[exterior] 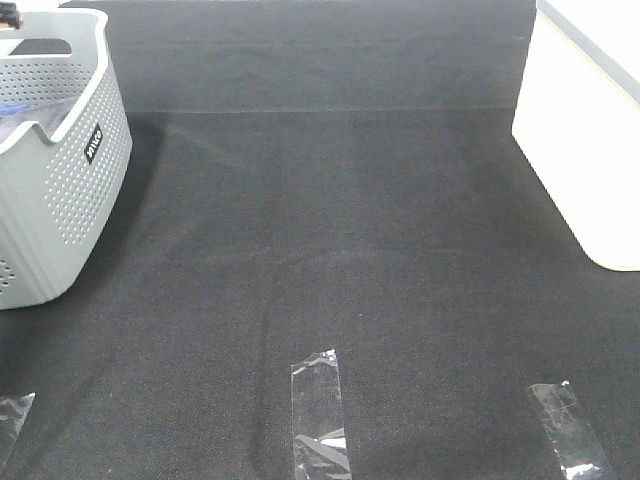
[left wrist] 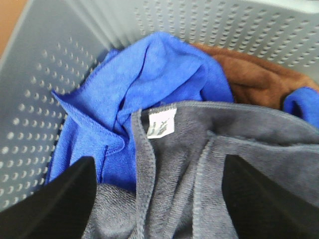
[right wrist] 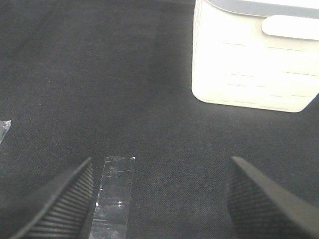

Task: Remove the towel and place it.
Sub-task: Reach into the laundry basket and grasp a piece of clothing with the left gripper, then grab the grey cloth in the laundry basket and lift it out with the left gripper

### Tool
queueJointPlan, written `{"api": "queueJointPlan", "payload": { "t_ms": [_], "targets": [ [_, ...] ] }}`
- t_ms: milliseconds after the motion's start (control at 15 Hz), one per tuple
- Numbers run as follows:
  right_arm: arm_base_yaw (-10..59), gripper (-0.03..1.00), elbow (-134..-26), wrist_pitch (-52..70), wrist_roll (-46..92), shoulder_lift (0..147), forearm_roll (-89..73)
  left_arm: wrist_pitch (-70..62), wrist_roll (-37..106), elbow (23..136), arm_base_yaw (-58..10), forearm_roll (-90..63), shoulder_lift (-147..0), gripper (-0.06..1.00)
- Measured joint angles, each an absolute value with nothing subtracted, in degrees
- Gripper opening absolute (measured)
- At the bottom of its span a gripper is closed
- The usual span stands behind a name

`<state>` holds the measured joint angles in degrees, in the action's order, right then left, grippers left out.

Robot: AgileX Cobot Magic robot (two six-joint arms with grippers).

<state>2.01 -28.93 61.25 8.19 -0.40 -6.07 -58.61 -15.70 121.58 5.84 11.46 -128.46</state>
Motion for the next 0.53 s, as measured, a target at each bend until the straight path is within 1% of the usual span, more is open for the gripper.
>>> {"api": "queueJointPlan", "payload": {
  "t_ms": [333, 533],
  "targets": [
    [2.01, 0.70, -28.93, 61.25, 8.19, -0.40, -5.84, -57.75, -15.70, 121.98, 7.73, 9.45, -132.58, 0.67],
    [2.01, 0.70, -28.93, 61.25, 8.19, -0.40, -5.67, -56.32, -15.70, 121.98, 8.71, 9.05, -134.65, 0.60]
  ]
}}
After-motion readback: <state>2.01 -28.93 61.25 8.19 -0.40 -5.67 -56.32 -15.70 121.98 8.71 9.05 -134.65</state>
